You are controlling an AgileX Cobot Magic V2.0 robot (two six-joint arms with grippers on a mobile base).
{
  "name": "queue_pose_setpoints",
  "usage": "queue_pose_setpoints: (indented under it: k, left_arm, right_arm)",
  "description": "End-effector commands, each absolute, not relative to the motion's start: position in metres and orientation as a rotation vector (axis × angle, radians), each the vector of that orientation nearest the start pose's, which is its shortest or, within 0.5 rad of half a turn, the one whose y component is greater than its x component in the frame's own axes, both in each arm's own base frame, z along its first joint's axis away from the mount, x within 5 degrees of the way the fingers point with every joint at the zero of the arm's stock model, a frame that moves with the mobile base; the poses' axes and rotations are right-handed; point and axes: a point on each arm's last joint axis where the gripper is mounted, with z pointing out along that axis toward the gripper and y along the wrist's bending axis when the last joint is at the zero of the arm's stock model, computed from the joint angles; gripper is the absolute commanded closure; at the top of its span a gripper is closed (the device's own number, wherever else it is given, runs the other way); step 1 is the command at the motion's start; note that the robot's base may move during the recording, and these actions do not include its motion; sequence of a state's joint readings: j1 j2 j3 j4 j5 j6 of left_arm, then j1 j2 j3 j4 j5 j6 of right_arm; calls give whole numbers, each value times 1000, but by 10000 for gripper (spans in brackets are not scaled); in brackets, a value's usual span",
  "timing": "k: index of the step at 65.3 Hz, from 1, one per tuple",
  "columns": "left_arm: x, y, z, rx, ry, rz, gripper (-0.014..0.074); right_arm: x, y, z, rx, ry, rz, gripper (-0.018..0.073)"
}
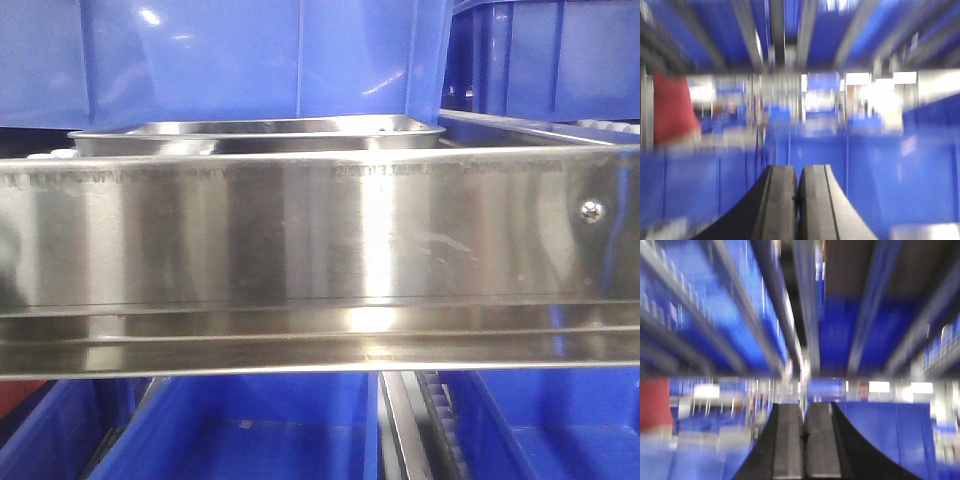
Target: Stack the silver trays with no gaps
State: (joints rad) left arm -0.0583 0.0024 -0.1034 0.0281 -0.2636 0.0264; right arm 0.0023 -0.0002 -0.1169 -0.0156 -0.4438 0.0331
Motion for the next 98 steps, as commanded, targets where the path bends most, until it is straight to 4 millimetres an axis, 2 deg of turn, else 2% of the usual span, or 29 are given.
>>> queue_pose_setpoints:
  k: [1,9,16,21,29,39,44,51,61,77,84,90,98]
  left_arm:
    - [30,-3,299,78,1036,-2,603]
    - [26,-2,333,96,1156,32,603]
    - [33,-1,357,92,1291,31,603]
    - [44,-2,370,89,1387,24,603]
    - [72,-3,391,95,1558,28,603]
    - [112,-5,403,99,1794,24,603]
    - [131,-6,405,103,1905,27,603]
    - [155,-7,407,107,1958,28,603]
    - [180,-9,400,111,2001,28,603]
    - [212,-13,387,101,2011,-3,603]
    - [228,-15,372,20,2087,-67,605]
    - [247,-19,363,-59,2144,-117,605]
    - [265,-39,357,-57,2255,-118,613]
  right_arm:
    - [17,0,323,7,874,29,643]
    - [4,0,367,12,969,28,643]
    - [13,0,390,18,1157,25,643]
    - [30,0,400,22,1323,23,643]
    - [58,-1,416,28,1544,20,643]
    - [90,-1,428,35,1787,16,643]
    - [106,-1,426,39,1930,15,643]
    - [127,-1,423,42,2061,13,643]
    - [146,-1,418,42,2084,12,643]
    - [179,-1,417,61,2016,28,643]
    - [195,-1,403,95,2104,44,629]
    - [218,1,387,176,2189,90,622]
    - [240,21,372,172,2334,138,622]
